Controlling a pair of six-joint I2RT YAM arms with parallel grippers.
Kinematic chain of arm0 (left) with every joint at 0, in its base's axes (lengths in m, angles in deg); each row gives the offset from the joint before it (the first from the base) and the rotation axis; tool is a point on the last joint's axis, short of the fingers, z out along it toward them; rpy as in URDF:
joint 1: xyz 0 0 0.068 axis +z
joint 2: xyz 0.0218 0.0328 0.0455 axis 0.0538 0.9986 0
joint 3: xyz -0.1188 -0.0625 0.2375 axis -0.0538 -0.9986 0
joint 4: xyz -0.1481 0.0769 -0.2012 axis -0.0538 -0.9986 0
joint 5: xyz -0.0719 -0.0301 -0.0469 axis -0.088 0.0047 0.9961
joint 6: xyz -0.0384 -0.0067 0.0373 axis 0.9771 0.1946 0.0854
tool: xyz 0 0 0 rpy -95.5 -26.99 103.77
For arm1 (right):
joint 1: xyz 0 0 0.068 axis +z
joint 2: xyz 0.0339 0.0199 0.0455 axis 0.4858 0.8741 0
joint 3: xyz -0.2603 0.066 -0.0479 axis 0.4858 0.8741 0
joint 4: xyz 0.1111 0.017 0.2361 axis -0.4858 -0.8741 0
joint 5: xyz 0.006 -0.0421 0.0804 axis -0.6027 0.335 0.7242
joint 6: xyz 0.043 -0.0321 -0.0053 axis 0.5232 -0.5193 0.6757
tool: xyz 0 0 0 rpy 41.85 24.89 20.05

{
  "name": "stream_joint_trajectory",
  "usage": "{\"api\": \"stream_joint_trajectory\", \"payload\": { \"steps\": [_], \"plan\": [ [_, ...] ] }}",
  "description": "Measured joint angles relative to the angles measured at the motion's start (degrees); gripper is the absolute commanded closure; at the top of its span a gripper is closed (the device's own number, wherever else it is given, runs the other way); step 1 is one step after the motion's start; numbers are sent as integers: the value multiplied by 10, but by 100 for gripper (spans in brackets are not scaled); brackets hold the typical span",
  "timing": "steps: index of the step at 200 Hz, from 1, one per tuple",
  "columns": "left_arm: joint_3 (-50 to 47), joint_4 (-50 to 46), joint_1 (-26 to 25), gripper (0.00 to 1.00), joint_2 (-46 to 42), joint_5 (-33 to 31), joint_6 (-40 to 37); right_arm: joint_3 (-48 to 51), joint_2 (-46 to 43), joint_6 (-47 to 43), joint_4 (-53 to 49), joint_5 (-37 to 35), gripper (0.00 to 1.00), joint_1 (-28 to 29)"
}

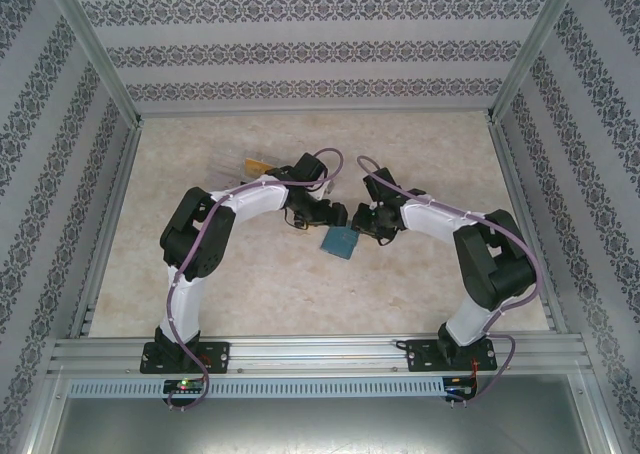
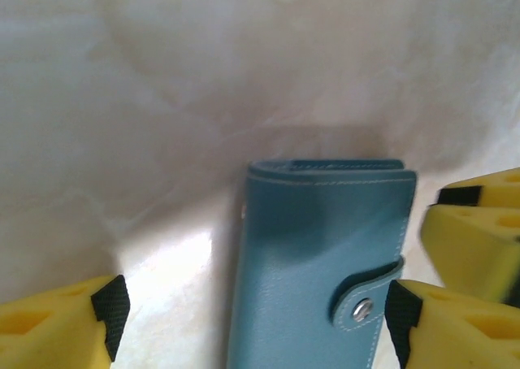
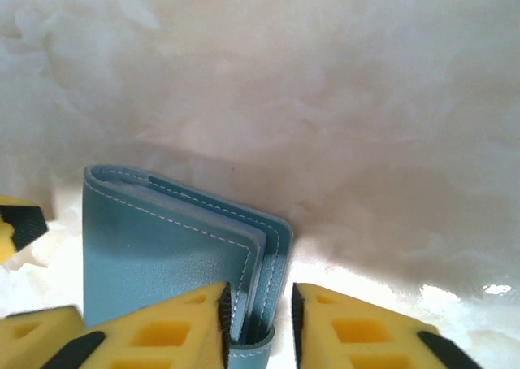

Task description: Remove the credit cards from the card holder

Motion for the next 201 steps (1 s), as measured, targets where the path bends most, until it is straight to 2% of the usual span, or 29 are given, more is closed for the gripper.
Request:
{"api": "stream_joint_trajectory", "payload": {
  "steps": [27,87,201],
  "plan": [
    [-11,2,0,29,-3,-2,23,28,-19,3,36,45,64,-11],
    [-20,-4,0,46,-4,13,58,63,-7,35,101,130,72,-33],
    [-20,-4,7,52,4,104,60,63,16,39,115,143,72,-33]
  ]
}}
